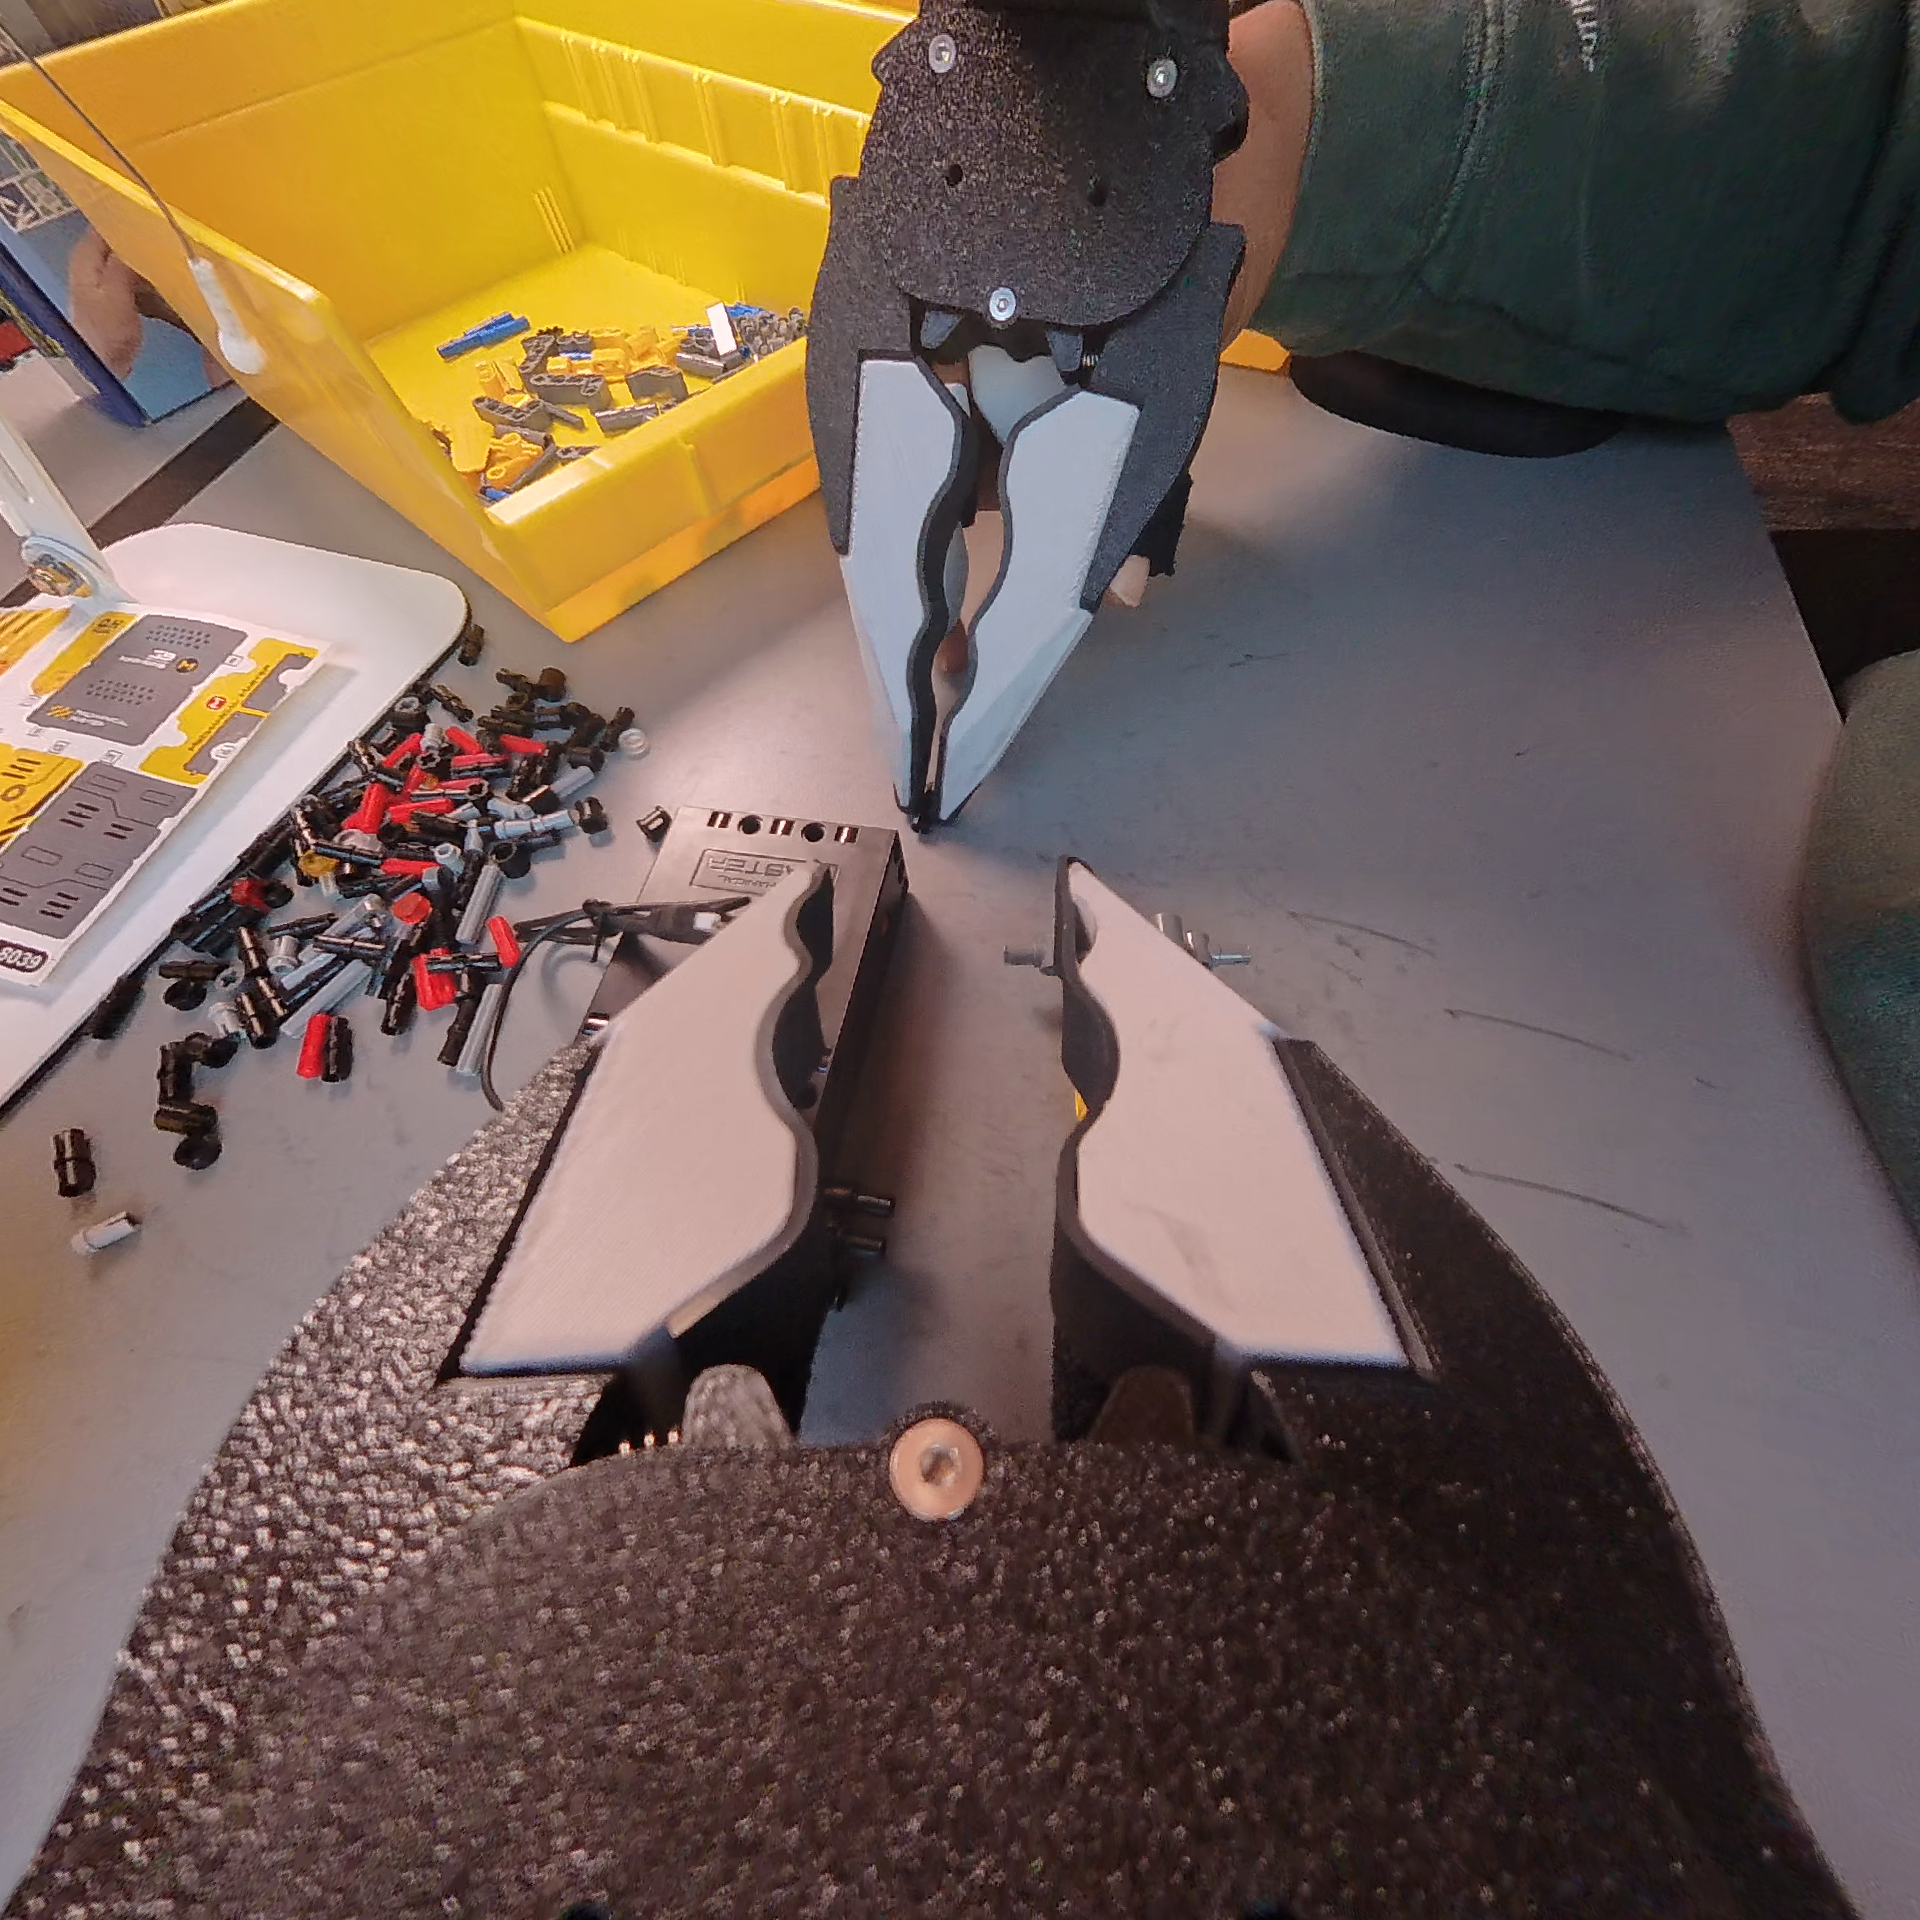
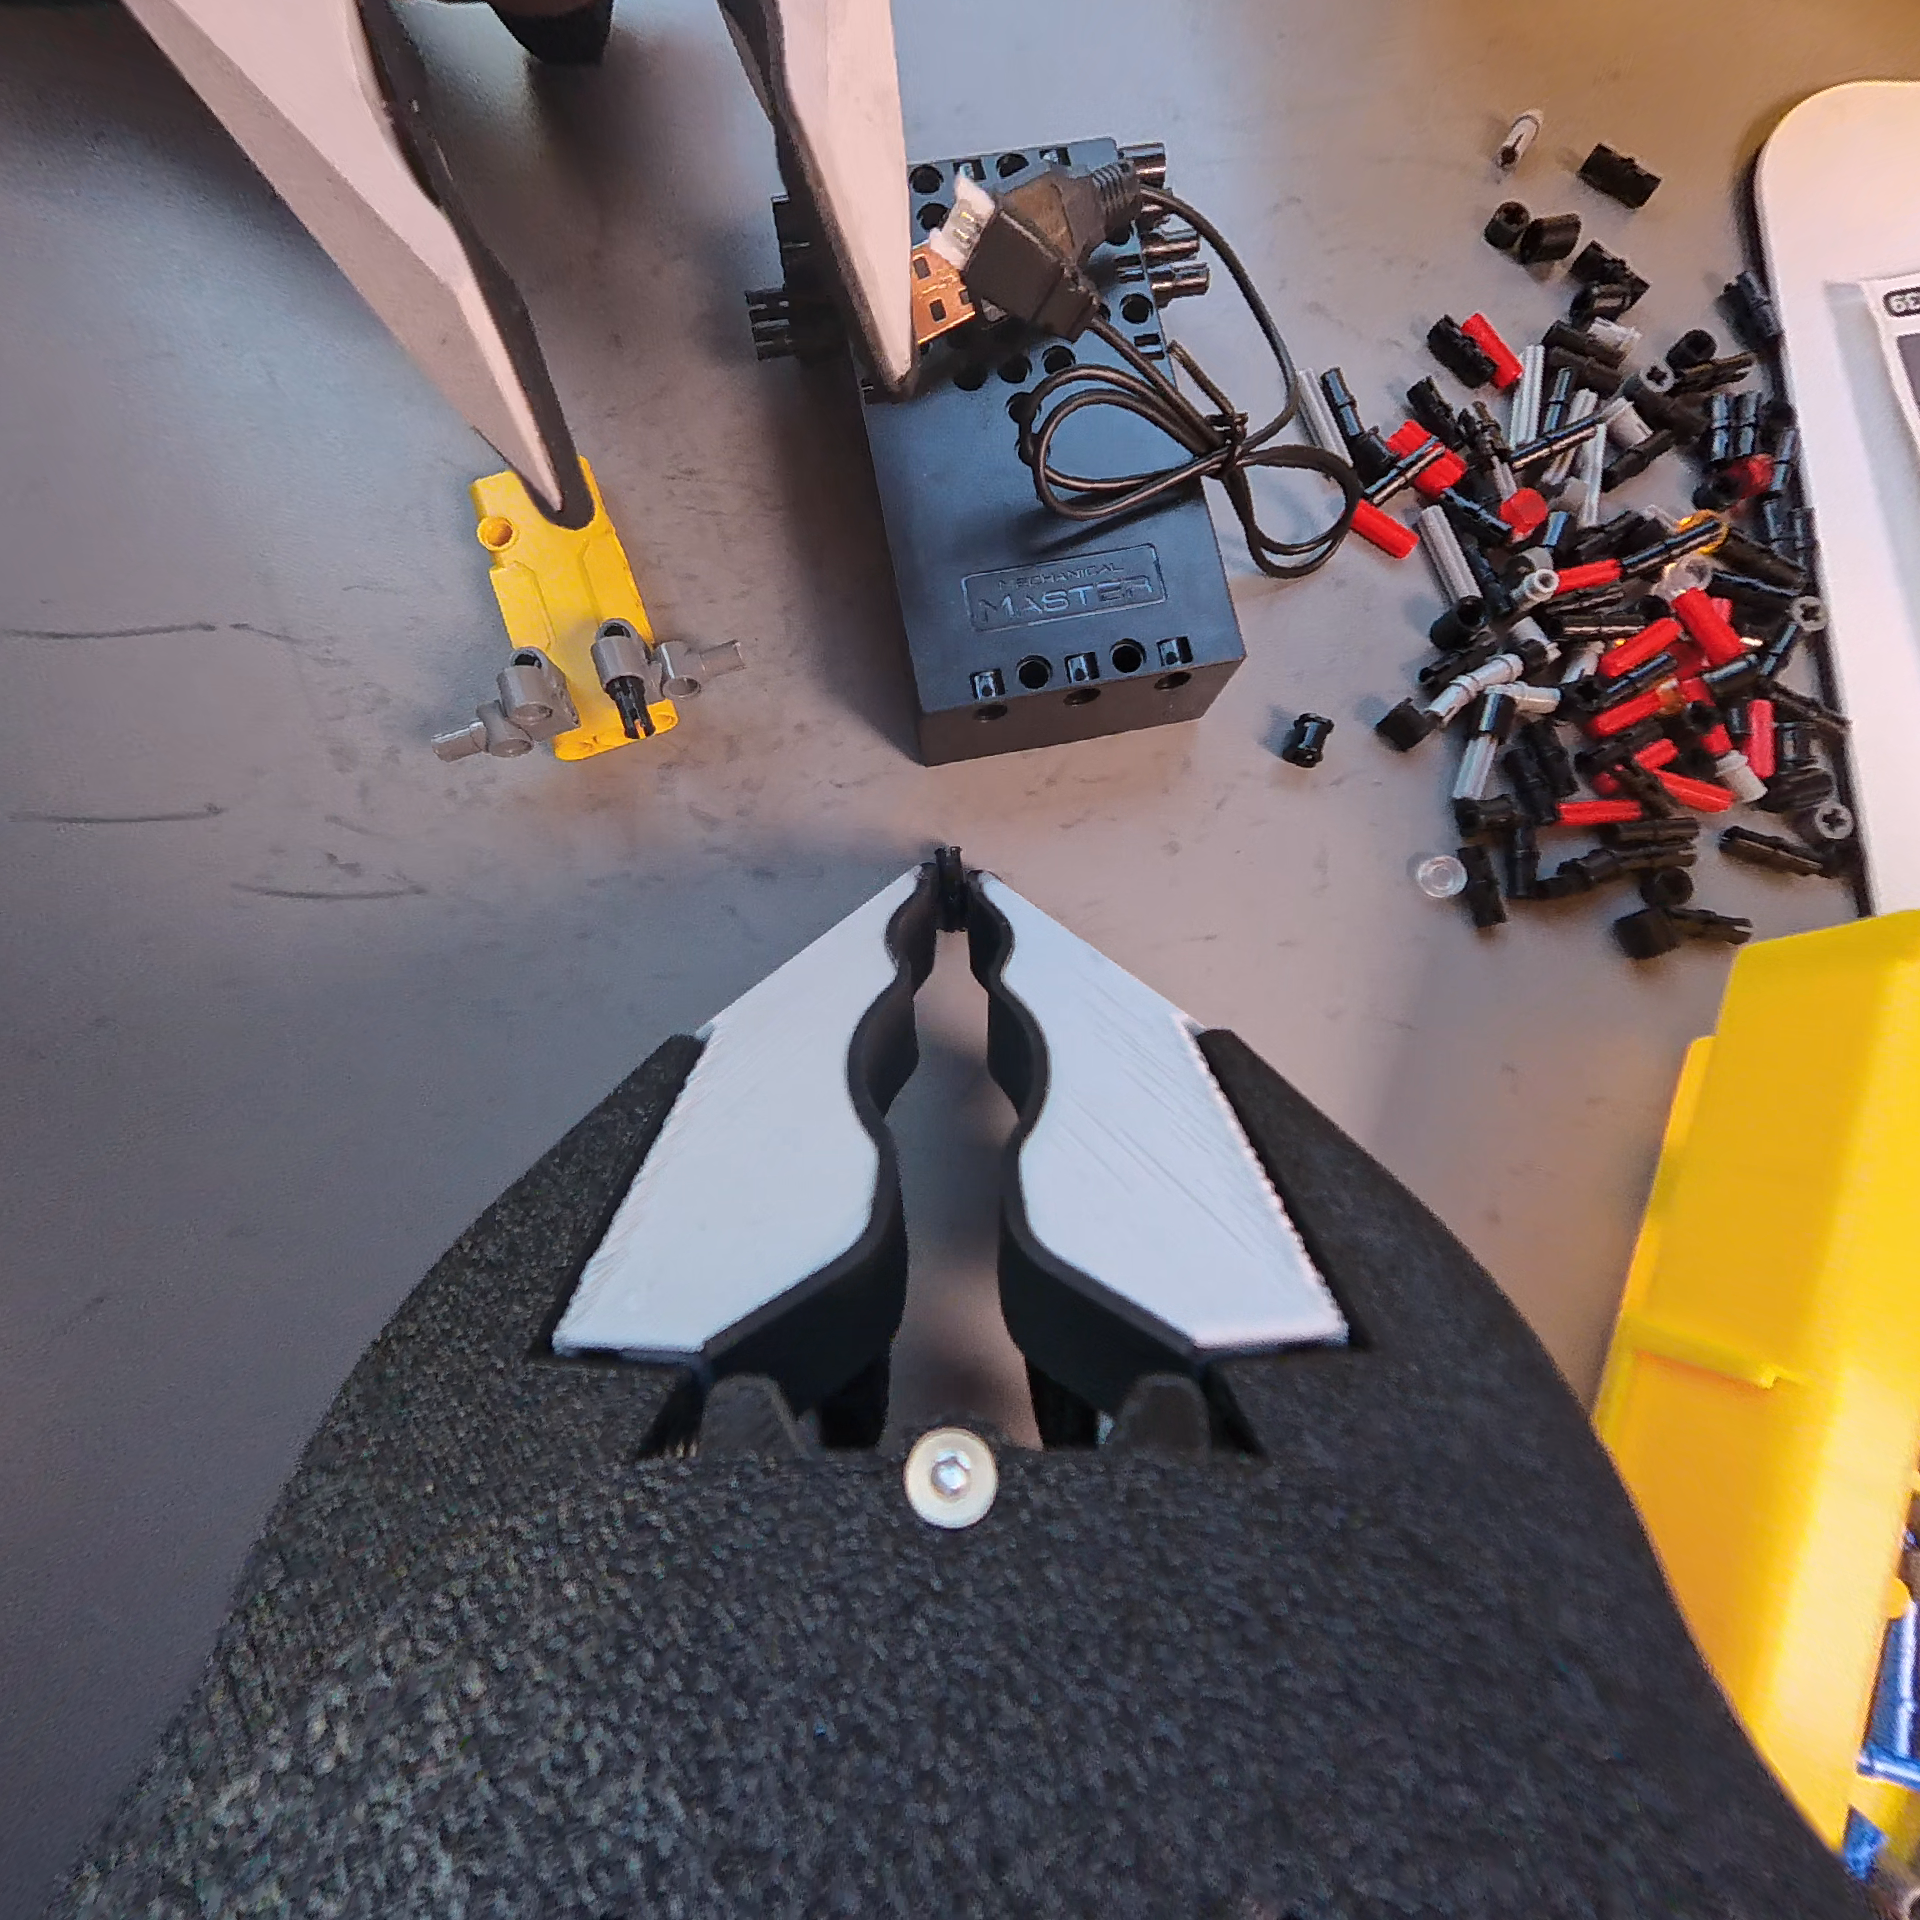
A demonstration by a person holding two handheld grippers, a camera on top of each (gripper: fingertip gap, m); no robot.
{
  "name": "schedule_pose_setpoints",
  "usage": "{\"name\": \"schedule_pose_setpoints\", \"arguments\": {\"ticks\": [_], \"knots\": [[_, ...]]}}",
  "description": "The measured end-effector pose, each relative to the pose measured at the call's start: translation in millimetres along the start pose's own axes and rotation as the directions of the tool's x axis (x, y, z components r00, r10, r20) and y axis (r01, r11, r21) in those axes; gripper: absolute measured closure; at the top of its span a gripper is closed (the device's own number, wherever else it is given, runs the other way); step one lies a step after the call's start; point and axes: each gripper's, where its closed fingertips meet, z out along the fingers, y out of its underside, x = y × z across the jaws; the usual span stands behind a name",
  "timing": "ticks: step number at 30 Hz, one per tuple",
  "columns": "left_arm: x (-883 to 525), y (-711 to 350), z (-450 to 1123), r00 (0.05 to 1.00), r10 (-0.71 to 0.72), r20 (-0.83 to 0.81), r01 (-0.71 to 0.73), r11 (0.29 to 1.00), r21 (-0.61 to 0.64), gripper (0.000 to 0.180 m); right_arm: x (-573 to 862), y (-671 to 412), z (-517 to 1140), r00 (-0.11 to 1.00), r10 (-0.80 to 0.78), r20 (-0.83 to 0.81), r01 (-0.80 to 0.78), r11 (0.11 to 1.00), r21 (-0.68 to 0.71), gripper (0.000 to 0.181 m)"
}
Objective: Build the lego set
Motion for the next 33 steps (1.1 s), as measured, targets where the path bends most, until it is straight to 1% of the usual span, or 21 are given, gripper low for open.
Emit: {"name": "schedule_pose_setpoints", "arguments": {"ticks": [2, 3, 5, 7, 9, 12, 19, 24, 26, 30, 33], "knots": [[-0.1, -0.1, -0.5, 1.000, 0.000, 0.003, 0.000, 1.000, 0.002, 0.140, -2.1, 0.9, -1.3, 0.999, -0.051, 0.001, 0.051, 0.999, 0.005, 0.178], [0.4, -0.1, -0.7, 1.000, -0.002, 0.003, 0.002, 1.000, 0.002, 0.142, -5.1, -2.0, -2.8, 0.996, -0.085, -0.001, 0.085, 0.996, 0.030, 0.178], [5.8, -3.1, -1.0, 1.000, -0.012, -0.019, 0.012, 1.000, 0.018, 0.148, -20.7, -22.6, -11.4, 0.990, -0.138, 0.019, 0.133, 0.977, 0.166, 0.178], [14.3, -9.7, -0.8, 0.998, -0.018, -0.058, 0.021, 0.999, 0.047, 0.155, -30.6, -42.9, -22.5, 0.981, -0.195, -0.017, 0.192, 0.944, 0.267, 0.178], [18.4, -13.9, -0.5, 0.998, -0.005, -0.069, 0.009, 0.998, 0.063, 0.160, -38.8, -55.2, -28.8, 0.969, -0.244, -0.047, 0.246, 0.918, 0.310, 0.178], [21.0, -15.5, -0.5, 0.997, 0.013, -0.070, -0.009, 0.998, 0.065, 0.167, -46.3, -62.1, -30.2, 0.960, -0.274, -0.050, 0.275, 0.904, 0.326, 0.178], [26.1, -15.5, 0.2, 0.995, 0.029, -0.091, -0.023, 0.998, 0.064, 0.175, -49.3, -63.7, -29.0, 0.956, -0.287, -0.056, 0.289, 0.901, 0.323, 0.178], [27.0, -17.0, -1.3, 0.995, 0.046, -0.089, -0.041, 0.997, 0.066, 0.176, -50.0, -65.2, -30.1, 0.955, -0.290, -0.064, 0.295, 0.898, 0.327, 0.178], [27.3, -22.3, -4.5, 0.994, 0.051, -0.092, -0.043, 0.995, 0.094, 0.177, -50.6, -69.0, -34.0, 0.958, -0.282, -0.058, 0.283, 0.890, 0.358, 0.178], [29.6, -39.0, -14.2, 0.991, 0.034, -0.127, -0.008, 0.979, 0.203, 0.177, -54.0, -81.5, -50.3, 0.972, -0.236, -0.006, 0.210, 0.852, 0.480, 0.176], [31.1, -45.2, -17.4, 0.990, 0.032, -0.135, 0.001, 0.971, 0.240, 0.177, -56.8, -85.8, -58.1, 0.975, -0.219, 0.029, 0.171, 0.830, 0.531, 0.174]]}}
